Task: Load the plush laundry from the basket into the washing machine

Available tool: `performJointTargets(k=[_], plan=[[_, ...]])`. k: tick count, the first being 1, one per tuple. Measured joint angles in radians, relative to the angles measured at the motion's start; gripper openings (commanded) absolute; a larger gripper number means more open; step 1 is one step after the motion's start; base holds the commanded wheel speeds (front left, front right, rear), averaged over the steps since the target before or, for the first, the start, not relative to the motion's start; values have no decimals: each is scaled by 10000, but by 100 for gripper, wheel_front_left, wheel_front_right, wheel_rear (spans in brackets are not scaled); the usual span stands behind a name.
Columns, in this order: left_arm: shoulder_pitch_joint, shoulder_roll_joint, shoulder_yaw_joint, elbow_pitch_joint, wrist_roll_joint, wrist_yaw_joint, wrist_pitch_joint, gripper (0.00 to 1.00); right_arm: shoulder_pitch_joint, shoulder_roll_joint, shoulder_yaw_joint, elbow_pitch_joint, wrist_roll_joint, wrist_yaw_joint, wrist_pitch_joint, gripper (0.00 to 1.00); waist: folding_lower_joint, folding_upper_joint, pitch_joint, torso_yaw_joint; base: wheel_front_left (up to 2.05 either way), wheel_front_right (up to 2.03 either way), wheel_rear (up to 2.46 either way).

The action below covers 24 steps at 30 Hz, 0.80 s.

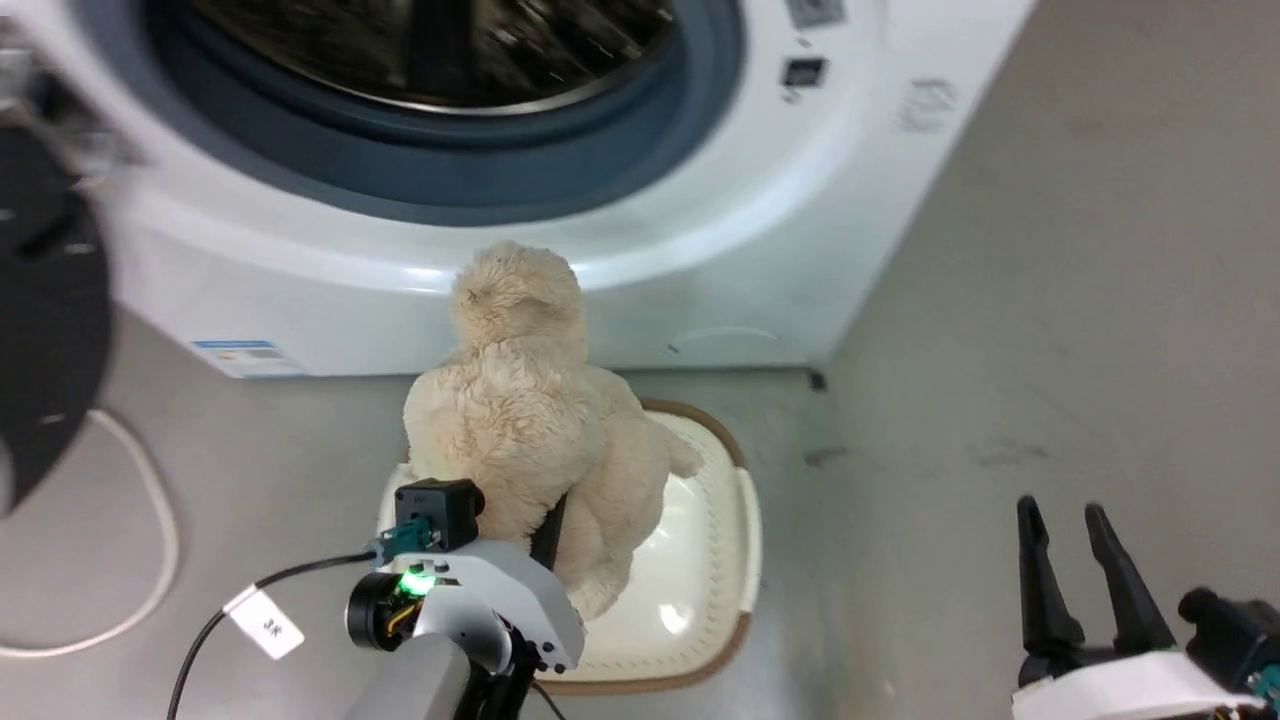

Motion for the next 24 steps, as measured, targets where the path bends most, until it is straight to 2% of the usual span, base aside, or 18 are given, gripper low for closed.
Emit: performJointTargets(k=[8, 13, 20, 24], plan=[[187, -224, 249, -1103, -351, -29, -972, 0, 246, 0, -378, 171, -199, 0, 0, 100, 0, 0, -979, 1170, 0, 0, 0], [46, -276, 270, -1891, -303, 21, -1290, 0, 249, 2, -437, 178, -297, 0, 0, 100, 1, 0, -1279, 1643, 0, 0, 0], [-1017, -244, 257, -2034, 153, -67, -1494, 0, 238, 0, -437, 159, -512, 0, 0, 100, 3, 0, -1076, 1682, 0, 0, 0], [-2143, 59, 190, -1542, 748, -184, -1547, 0, 176, 2, -401, 54, -617, 0, 0, 100, 3, 0, -688, 1490, 0, 0, 0]])
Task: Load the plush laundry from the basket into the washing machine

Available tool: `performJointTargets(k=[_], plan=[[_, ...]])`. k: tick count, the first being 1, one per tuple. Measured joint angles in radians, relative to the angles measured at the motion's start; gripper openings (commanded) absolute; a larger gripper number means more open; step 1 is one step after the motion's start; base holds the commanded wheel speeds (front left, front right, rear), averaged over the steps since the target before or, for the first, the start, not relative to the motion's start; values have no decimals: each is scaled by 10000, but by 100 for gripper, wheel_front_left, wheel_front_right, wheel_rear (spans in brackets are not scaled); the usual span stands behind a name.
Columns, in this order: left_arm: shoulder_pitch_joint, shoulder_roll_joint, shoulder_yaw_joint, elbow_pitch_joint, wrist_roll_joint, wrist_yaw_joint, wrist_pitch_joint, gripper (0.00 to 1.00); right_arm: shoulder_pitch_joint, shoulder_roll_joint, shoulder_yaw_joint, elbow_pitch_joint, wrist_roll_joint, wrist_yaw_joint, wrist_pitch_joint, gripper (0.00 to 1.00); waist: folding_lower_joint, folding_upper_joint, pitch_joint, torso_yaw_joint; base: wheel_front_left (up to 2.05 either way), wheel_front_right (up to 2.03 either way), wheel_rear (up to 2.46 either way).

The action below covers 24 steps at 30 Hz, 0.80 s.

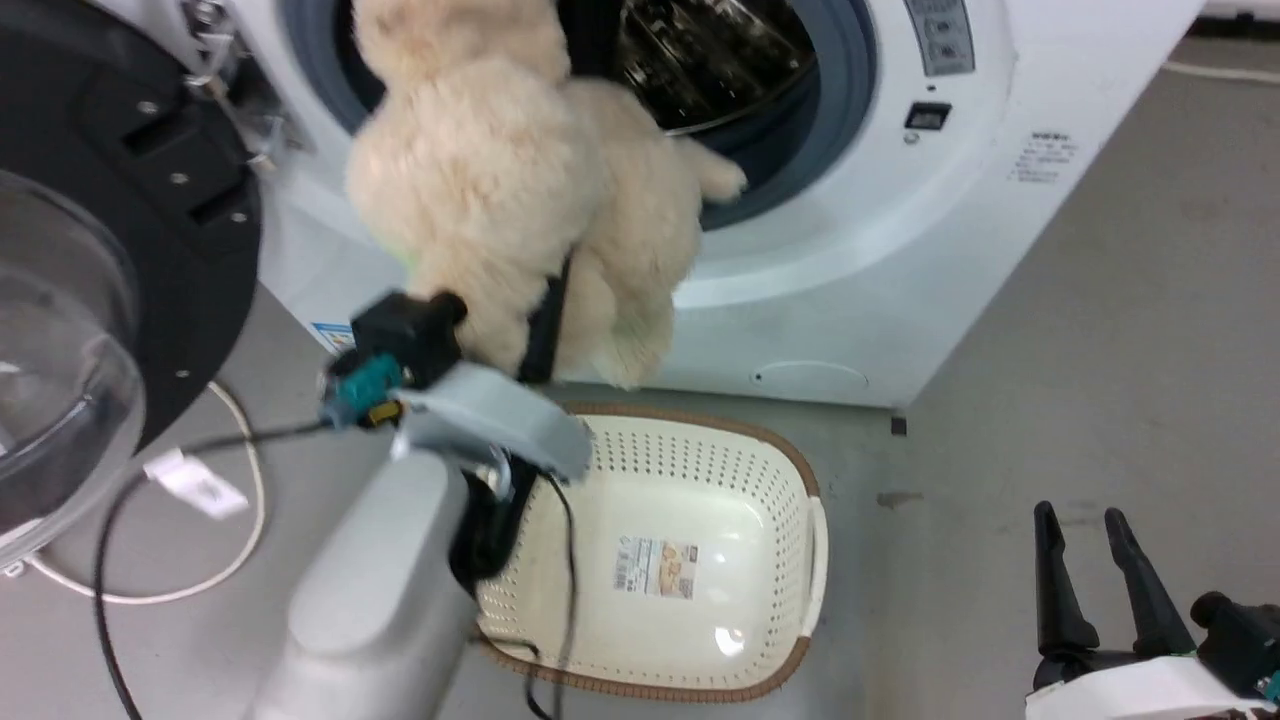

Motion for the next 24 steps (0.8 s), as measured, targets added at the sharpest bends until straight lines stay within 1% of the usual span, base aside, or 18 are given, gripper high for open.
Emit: performJointTargets(k=[2, 8, 18, 24], plan=[[-431, 197, -8, 276, 244, -63, -40, 0, -21, 0, 15, -44, -33, 0, 0, 100, 0, 0, 178, -112, 0, 0, 0], [-1570, 610, 163, 1072, 646, -67, -75, 0, -228, -2, 44, -192, -56, 0, 0, 100, 1, 0, 767, -485, 0, 0, 0], [-3364, 988, 614, 2360, 959, 2, -84, 0, -480, -2, 230, -483, 42, 0, 0, 100, 1, 0, 1793, -1174, 0, 0, 0], [-4599, 1544, 779, 2955, 1241, 42, -84, 0, -641, 0, 520, -679, 249, 0, 0, 100, 1, 0, 2383, -1718, 0, 0, 0]])
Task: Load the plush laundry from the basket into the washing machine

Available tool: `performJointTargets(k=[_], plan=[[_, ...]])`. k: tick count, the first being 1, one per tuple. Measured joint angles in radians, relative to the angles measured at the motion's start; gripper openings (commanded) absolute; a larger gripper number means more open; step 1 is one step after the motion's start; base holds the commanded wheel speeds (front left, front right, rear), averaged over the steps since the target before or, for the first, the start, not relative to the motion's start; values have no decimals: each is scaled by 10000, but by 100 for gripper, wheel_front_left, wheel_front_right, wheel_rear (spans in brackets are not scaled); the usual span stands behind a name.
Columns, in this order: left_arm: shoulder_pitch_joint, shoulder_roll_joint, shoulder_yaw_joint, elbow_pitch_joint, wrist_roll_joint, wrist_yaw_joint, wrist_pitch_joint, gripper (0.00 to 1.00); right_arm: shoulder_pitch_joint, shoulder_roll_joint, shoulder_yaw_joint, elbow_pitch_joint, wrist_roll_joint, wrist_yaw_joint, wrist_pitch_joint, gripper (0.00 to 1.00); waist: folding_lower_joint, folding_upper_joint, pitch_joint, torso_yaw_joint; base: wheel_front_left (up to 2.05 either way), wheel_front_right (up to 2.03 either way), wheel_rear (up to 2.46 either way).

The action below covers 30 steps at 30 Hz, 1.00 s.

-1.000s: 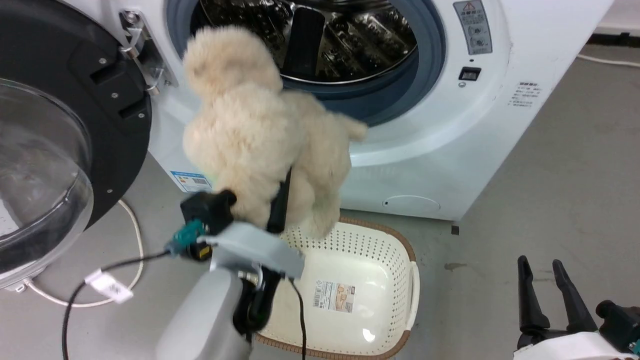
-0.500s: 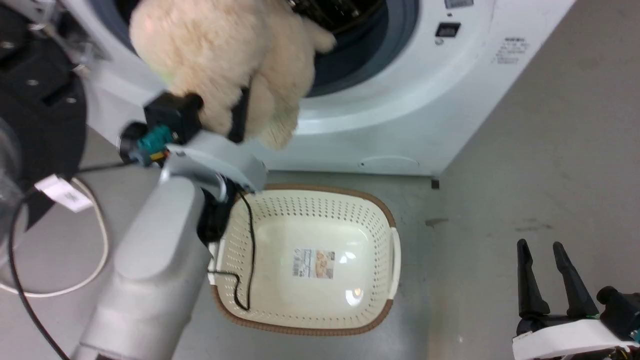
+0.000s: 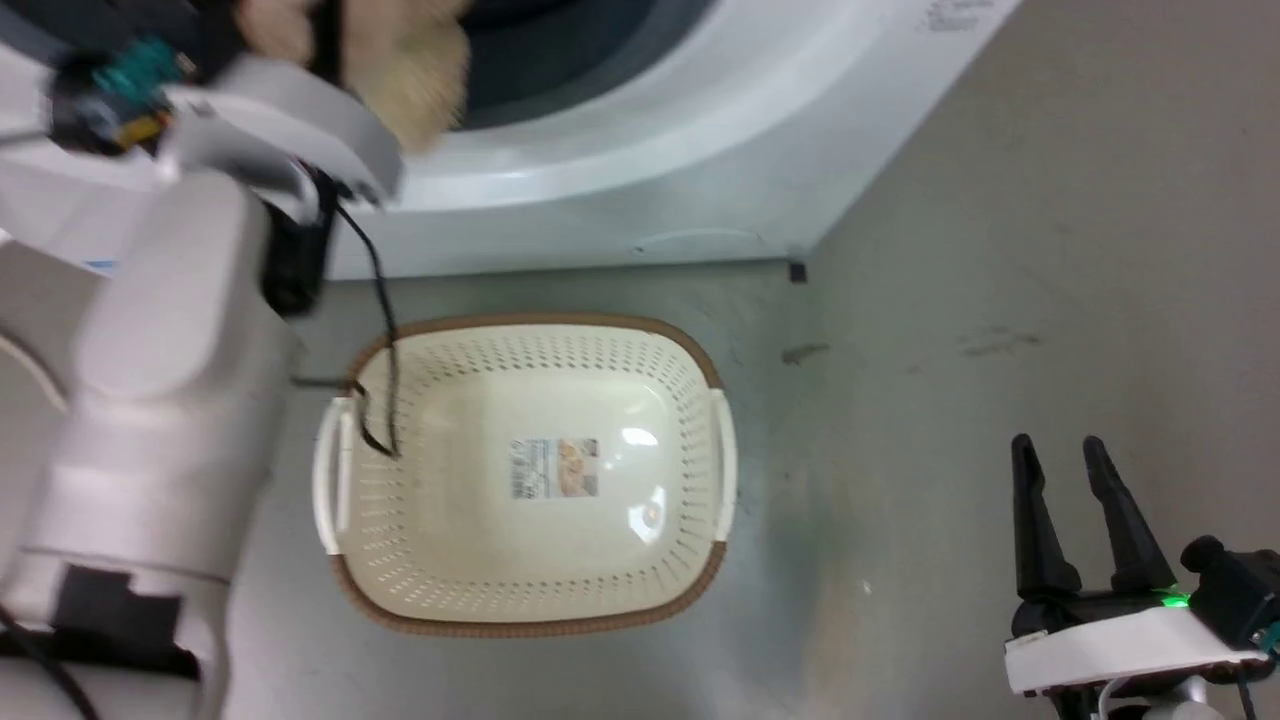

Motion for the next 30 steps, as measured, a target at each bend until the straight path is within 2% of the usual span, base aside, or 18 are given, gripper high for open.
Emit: performJointTargets(k=[14, 23, 30], plan=[[-2811, 1536, 359, 696, 192, 29, 476, 0, -100, -2, 533, -654, 497, 0, 0, 100, 0, 0, 1791, -1257, 0, 0, 0], [-4262, 2263, 339, 644, 449, 75, 917, 0, 0, 0, 702, -1039, 663, 0, 0, 100, -1, 0, 2586, -1826, 0, 0, 0], [-4865, 2452, 221, 520, 598, 75, 1269, 0, 96, 0, 777, -1375, 807, 0, 0, 100, 0, 0, 3182, -2112, 0, 0, 0]])
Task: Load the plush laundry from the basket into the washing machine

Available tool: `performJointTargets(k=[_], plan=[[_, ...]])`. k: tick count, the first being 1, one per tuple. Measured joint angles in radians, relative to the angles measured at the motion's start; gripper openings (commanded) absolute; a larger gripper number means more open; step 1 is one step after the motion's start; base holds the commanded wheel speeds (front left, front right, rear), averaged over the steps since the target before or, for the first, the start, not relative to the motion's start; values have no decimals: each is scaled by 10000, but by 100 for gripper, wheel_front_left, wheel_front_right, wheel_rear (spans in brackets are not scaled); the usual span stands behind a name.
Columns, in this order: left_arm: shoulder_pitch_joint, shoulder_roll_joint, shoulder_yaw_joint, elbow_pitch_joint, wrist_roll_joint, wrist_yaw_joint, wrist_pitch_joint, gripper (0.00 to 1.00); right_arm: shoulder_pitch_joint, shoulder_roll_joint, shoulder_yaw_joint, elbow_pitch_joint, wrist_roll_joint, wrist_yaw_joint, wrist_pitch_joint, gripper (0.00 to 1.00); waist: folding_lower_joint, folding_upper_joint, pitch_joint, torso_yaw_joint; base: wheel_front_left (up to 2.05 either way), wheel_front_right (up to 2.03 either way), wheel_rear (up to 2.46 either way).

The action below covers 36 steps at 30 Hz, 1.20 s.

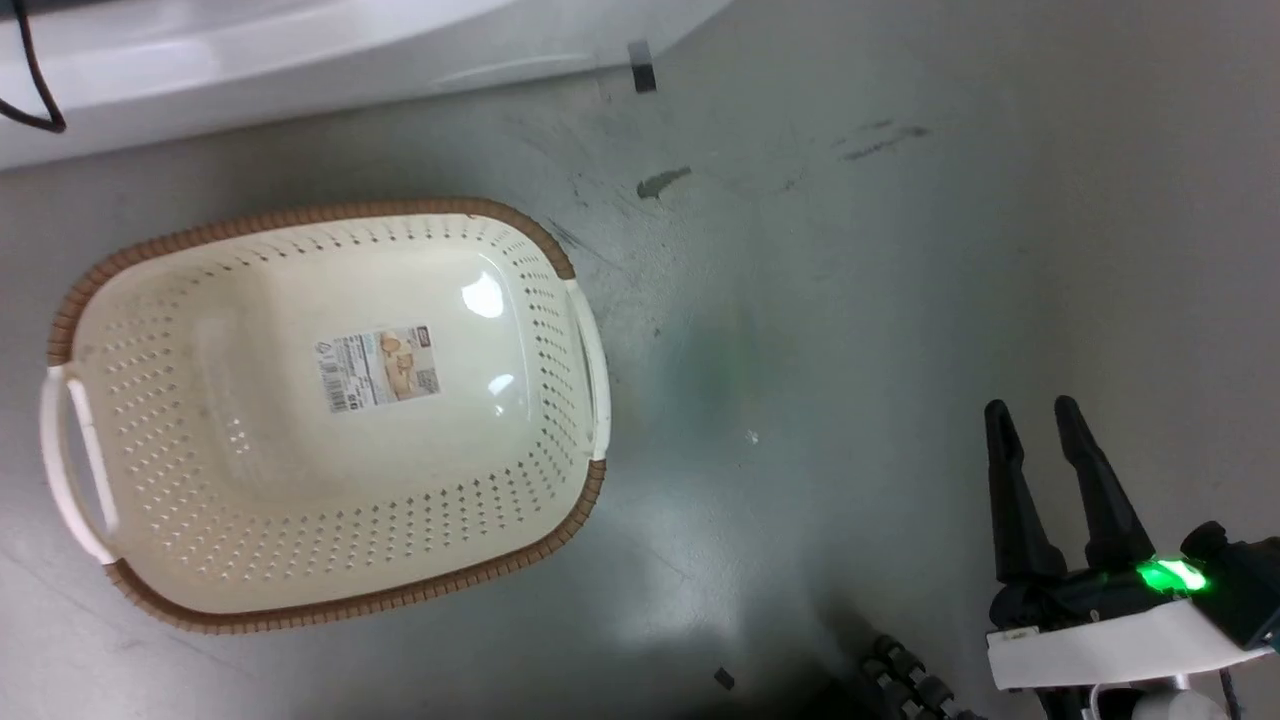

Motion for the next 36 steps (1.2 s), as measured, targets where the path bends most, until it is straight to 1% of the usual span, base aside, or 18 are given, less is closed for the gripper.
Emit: performJointTargets(k=[5, 6, 7, 8, 14, 18, 21, 26, 32, 36], plan=[[-15, 27, -42, 69, -6, 0, 263, 0, 1, 0, 8, -84, 38, 0, 0, 100, 0, 0, 209, -78, 0, 0, 0], [-21, 19, -38, 96, -25, 2, 328, 11, 1, 0, 4, -82, 38, 0, 0, 100, 0, 0, 225, -70, 0, 0, 0], [-21, 0, -33, 127, -96, 4, 374, 45, 1, 0, -4, -82, 38, 0, 0, 100, 0, 0, 230, -55, 0, 0, 0], [-21, -13, -31, 134, -127, 8, 385, 100, 1, 0, -17, -79, 38, 0, 0, 100, 0, 0, 226, -36, 0, 0, 0], [-20, -364, 21, 213, -541, 12, 616, 100, -17, -2, -121, 10, 15, 0, 0, 100, -1, 0, 39, 168, 0, 0, 0], [39, -675, -19, 198, -769, -8, 688, 100, -144, -2, -305, 86, -96, 0, 0, 100, -1, 0, -127, 441, 0, 0, 0], [380, -882, -94, 211, -874, -90, 635, 100, -291, -2, -378, 174, -313, 0, 0, 100, -1, 0, -340, 674, 0, 0, 0], [1244, -1296, -228, 293, -1089, -153, 221, 100, -398, 0, -556, 418, -569, 0, 0, 100, -2, 0, -831, 1100, 0, 0, 0], [2293, -2088, -401, 575, -1325, -224, -525, 100, -485, -2, -907, 755, -857, 0, 0, 100, -2, 0, -1595, 1679, 0, 0, 0], [3002, -2476, -366, 700, -1611, -268, -953, 100, -479, -2, -997, 1005, -1057, 0, 0, 100, -2, 0, -2209, 2042, 0, 0, 0]])
